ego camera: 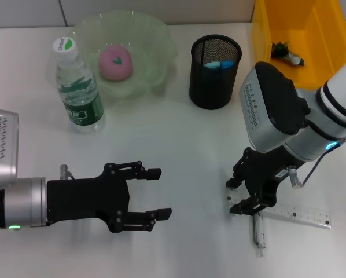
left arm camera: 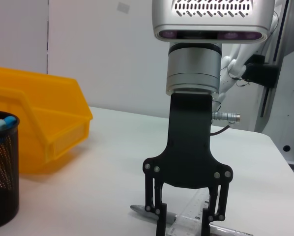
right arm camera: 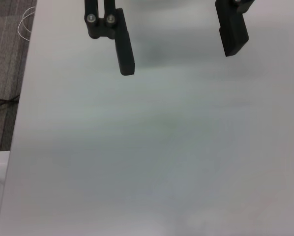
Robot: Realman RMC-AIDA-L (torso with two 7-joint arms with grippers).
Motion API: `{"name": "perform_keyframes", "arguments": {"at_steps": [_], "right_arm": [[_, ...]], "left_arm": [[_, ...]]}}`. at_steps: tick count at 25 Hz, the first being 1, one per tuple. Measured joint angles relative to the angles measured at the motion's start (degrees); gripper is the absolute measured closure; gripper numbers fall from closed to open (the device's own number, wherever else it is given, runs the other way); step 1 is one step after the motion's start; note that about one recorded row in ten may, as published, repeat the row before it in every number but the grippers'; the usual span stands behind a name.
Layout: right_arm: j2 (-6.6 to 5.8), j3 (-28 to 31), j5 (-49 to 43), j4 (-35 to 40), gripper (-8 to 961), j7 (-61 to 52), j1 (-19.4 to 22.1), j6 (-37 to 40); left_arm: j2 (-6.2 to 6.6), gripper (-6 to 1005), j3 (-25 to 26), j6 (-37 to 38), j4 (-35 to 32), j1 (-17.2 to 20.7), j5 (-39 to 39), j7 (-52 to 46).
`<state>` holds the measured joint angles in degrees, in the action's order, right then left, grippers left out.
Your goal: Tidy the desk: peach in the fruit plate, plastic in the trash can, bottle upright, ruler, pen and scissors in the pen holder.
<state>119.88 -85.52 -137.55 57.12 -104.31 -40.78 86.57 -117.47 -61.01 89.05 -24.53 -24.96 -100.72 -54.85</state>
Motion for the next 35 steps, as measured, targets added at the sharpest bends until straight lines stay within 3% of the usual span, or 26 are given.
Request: {"name": "perform_keyframes", "arguments": {"at_steps": [14, 25, 35], "right_arm": [[0.00, -0.78, 0.36, 0.13, 567, -1.29, -0.09, -0.41], [-0.04, 0.08, 1.17, 1.08, 576, -2.15, -0.75, 1.59], [-0.50, 7.46, 2.70, 1.82, 577, -1.34, -0.92, 4.76]], "left_arm": [[0.52, 215, 0.71, 0.18, 0.00, 0.00, -0.35, 0.01], [0.57, 215, 0.72, 0.17, 0.01, 0.00, -0.39, 0.04], [0.07, 215, 0.72, 0.72, 0.20, -0.02, -0.14, 0.13]]}}
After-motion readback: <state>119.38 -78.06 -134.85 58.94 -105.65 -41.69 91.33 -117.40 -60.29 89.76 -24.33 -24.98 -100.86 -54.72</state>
